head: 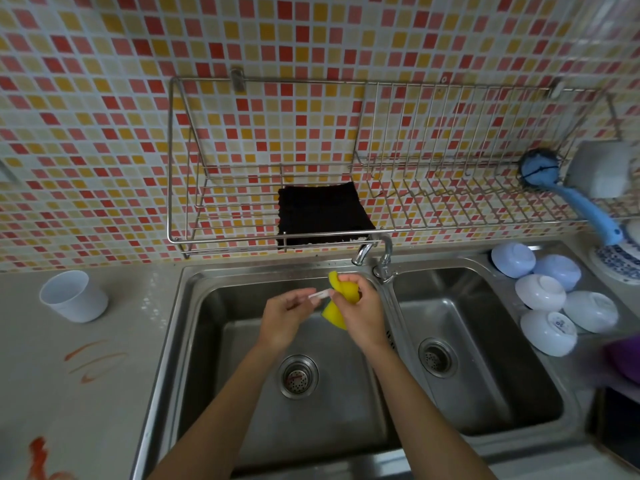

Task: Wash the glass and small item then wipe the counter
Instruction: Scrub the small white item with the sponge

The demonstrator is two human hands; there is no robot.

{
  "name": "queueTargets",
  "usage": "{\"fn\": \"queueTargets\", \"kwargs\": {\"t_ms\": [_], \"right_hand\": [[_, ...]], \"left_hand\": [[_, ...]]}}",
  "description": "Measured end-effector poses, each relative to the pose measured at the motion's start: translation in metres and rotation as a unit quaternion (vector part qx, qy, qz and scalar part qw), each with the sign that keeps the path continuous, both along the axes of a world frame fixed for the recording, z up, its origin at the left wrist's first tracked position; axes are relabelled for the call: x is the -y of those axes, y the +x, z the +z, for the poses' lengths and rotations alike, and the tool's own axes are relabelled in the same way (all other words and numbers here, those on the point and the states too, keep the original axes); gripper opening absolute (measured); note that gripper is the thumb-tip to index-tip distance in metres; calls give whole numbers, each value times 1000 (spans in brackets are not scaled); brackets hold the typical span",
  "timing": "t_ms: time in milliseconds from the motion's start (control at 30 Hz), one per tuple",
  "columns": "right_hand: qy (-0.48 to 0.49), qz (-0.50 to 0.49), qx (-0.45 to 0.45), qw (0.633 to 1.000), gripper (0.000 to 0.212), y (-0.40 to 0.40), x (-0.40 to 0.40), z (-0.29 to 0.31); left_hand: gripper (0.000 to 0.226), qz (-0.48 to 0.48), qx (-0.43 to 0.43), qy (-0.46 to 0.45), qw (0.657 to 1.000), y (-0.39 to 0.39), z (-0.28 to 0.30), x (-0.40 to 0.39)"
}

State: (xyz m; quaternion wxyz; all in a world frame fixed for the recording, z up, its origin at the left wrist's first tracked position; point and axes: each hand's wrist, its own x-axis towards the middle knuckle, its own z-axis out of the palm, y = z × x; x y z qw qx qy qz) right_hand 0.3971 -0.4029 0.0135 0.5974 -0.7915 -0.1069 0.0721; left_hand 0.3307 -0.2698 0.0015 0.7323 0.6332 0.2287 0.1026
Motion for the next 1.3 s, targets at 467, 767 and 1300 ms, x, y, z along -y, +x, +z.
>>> {"fn": "queueTargets", "kwargs": {"t_ms": [467, 767, 1300], "right_hand": [[-127, -40, 175, 975, 28, -17, 8, -17], [-140, -50, 193, 970, 29, 0, 15, -11], [222, -111, -199, 948, 30, 14, 10, -19]], "left_hand": [[24, 53, -66, -33, 996, 21, -2, 27], [26, 81, -37, -2, 996, 26, -2, 31], [30, -21, 67, 214, 974, 14, -7, 27]]}}
